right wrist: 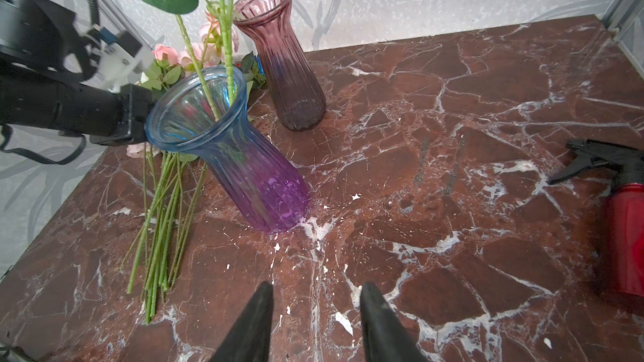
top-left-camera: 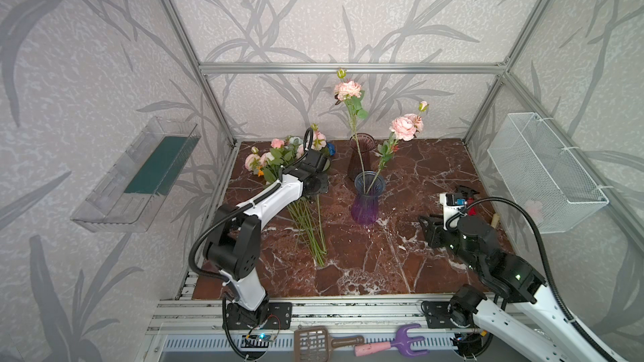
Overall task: Arrange the flowers into the vase
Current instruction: 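Lift the pink rose upright with the left gripper while the right gripper reaches toward it, then grasp the stem with the right gripper over the vase while the left gripper withdraws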
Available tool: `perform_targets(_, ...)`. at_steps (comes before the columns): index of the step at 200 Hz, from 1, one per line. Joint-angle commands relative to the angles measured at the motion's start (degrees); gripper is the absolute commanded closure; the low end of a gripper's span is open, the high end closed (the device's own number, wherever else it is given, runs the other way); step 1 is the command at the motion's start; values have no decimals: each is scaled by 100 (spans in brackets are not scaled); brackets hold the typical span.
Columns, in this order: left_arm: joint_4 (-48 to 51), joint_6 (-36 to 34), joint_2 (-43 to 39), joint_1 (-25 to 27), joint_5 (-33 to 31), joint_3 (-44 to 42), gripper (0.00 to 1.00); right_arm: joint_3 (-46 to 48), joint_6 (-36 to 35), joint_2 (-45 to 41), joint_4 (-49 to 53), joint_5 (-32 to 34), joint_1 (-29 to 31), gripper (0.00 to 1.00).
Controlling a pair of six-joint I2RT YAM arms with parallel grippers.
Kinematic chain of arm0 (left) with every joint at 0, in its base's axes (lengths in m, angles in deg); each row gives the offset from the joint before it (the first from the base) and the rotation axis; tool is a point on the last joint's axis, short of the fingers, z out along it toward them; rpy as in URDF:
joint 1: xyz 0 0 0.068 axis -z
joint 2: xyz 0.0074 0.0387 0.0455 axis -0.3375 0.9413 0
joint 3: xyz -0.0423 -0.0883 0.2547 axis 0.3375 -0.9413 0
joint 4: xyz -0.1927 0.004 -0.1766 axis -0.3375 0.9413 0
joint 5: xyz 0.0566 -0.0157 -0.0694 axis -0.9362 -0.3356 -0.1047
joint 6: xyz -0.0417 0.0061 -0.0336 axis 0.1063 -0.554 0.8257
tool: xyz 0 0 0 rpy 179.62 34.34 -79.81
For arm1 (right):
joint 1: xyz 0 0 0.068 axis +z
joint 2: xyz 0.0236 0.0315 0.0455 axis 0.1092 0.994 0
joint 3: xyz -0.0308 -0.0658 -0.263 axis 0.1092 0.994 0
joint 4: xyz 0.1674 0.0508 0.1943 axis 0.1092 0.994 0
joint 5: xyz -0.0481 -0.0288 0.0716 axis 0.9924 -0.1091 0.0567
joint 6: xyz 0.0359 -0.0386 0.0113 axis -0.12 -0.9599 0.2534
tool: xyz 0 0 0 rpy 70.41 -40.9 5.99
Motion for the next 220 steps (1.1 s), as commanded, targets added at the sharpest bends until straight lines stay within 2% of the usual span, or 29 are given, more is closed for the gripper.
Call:
perform_targets(1,-495,198,-710,-34,167,-428,100,-257,111,-76,89,-153,-12,58)
perform_targets(32,-1564,201,-1874,-52,449,-1360,100,-362,145,-163,113,-289,-12,59)
perform_targets(66,-2147,172,-3256,-54,613,-2105,100,-564,125,-109,38,-654,-16,59)
perform_targets(97,-2987,238,-4489,-52,1005,-2830,100,-729,170,111,-369,-1465,-16,59)
perform_targets(115,-3489,269,-5002,-44,1446,-3056,100,-841,266,349,-766,-2079,-7,59)
perform_targets(138,-3761,298,-5140,-24,2124,-2939,100,-1057,385,747,-1309,-2686,48,58)
perform_targets(165,-4042,530,-5030,192,2417,-2768,100,-1538,236,1340,-1600,-2779,420,54)
perform_targets(220,-3903,29,-4645,1423,2117,-2234,100,-2647,-229,2789,-1844,-2733,1319,49)
